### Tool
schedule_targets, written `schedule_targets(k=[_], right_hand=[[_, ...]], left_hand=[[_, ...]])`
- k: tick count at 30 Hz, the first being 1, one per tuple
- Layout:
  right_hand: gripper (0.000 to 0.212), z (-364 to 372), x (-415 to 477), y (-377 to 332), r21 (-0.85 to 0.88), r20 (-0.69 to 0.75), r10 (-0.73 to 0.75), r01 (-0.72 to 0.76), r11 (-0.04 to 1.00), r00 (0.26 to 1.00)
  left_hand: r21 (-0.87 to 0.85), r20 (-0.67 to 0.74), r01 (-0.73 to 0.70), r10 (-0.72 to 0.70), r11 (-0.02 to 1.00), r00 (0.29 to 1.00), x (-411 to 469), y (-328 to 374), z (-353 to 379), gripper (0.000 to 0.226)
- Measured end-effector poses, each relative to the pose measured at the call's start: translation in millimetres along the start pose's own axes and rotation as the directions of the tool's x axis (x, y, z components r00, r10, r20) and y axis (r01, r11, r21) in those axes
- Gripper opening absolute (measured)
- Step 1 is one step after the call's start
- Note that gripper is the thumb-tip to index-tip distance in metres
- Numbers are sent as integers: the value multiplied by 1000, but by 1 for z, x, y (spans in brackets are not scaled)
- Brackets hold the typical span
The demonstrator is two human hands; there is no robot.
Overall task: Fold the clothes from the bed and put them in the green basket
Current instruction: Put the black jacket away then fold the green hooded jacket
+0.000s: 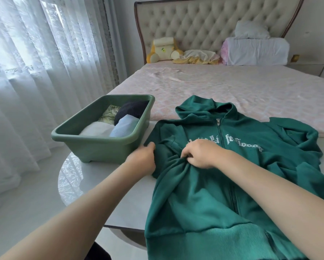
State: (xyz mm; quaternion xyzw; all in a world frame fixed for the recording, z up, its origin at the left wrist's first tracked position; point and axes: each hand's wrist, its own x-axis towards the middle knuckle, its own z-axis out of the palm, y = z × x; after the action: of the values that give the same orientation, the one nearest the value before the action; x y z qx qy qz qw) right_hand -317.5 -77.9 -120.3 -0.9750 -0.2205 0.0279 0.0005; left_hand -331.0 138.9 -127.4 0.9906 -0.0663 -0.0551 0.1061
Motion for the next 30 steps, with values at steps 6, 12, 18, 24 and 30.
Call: schedule_targets(k=[6,12,18,24,30], right_hand=[[33,-9,-8,14,-237,-3,149,-145,961,989],[26,-10,-5,15,78,-52,258,-254,964,965],[104,-34,5,-18,627,-241,166,23,778,956],[53,-53,31,-20,735,-281,201,75,674,938],[13,-69,41,-26,701,-241,249,-9,713,938]], left_hand=[[15,-10,37,-37,999,999,17,12,7,44],[-20,-358,-294,267,956,894,16,41,-23,34],[-43,-369,-454,408,890,835,18,41,-78,40],[-93,-493,-458,359,884,792,25,23,-101,39],[-309,-385,-300,170,902,907,26,9,-119,49]])
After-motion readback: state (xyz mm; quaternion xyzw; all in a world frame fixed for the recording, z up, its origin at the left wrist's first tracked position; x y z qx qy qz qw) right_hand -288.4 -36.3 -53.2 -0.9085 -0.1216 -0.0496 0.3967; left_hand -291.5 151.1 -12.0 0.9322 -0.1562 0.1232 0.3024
